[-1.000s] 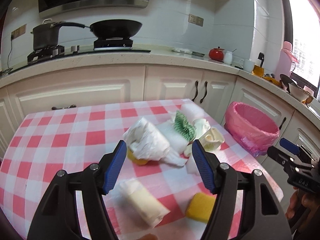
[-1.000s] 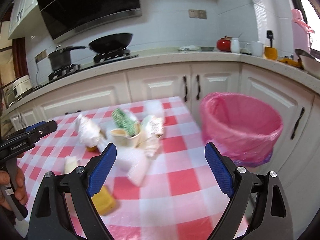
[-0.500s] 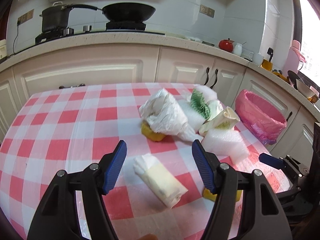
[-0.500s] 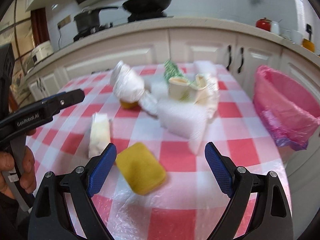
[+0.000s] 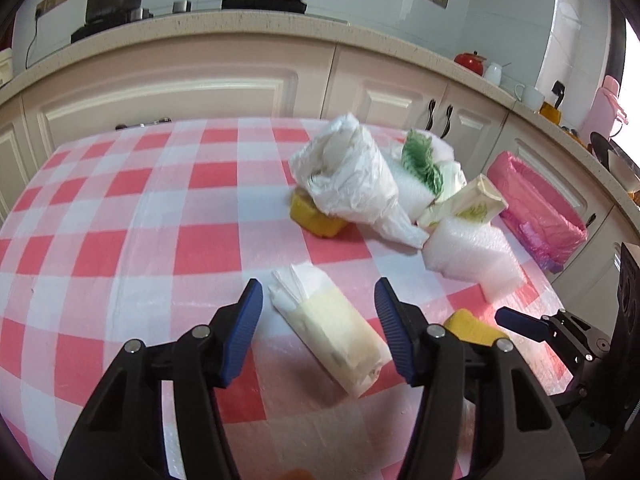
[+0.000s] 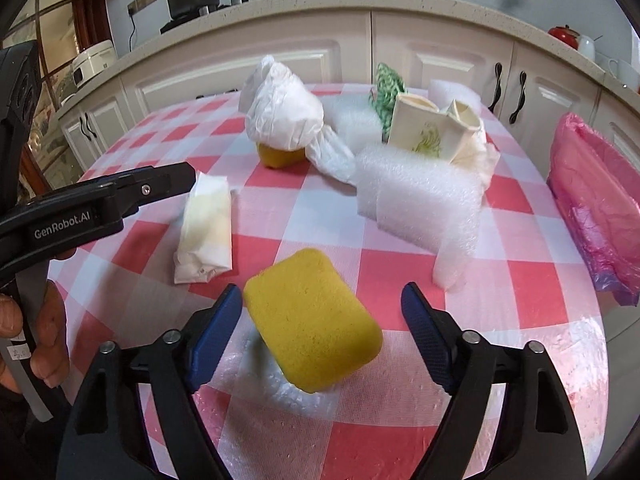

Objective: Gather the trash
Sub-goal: 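Grasp the tissue packet with left tool while right tool grasps yellow sponge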

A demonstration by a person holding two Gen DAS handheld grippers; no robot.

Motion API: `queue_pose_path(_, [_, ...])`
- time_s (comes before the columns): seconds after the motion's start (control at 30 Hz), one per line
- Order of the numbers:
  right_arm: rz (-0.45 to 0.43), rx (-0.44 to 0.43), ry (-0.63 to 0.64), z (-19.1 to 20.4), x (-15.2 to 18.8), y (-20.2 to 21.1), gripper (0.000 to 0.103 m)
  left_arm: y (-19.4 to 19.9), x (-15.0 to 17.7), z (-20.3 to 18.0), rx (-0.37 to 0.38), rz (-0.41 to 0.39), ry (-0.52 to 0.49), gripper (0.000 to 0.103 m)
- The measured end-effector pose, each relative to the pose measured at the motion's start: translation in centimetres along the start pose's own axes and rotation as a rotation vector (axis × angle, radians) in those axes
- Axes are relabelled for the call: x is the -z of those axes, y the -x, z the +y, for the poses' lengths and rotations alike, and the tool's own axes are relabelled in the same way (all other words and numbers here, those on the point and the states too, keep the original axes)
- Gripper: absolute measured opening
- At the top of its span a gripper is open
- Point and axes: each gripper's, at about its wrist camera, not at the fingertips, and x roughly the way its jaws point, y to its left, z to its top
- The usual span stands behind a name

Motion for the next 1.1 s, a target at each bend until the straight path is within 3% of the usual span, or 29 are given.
queue_pose_path(0.1, [0.022, -0.002, 0.000, 0.0, 0.1, -0.4, 0.057, -0.7, 0.3, -0.3, 0.006, 0.029, 0.004, 0.052])
queue_pose_path(0.27, [0.029, 0.000, 0.000, -0.3, -0.1, -0.6, 0.054, -1.9, 0.7, -0.8, 0.011, 0.077, 0.001, 0.047])
queue_pose_path(0.57, [0.019, 0.013, -0.042, -1.9, -0.3, -0.2, 0.053, -3.4, 0.8, -1.4, -0.002, 0.126, -0.006, 0.036])
queue_pose_path(0.73, [0.003, 0.012, -0.060, -2.7, -0.6, 0.6, 0.052, -3.4, 0.5, -1.6, 0.000, 0.124, -0.013, 0.022])
queue_pose_path(1.1, [-0.055, 0.009, -0.081, -3.9, -1.6, 3.2, 0.052, -1.8, -0.7, -2.3, -0.001, 0.076, -0.028, 0.015])
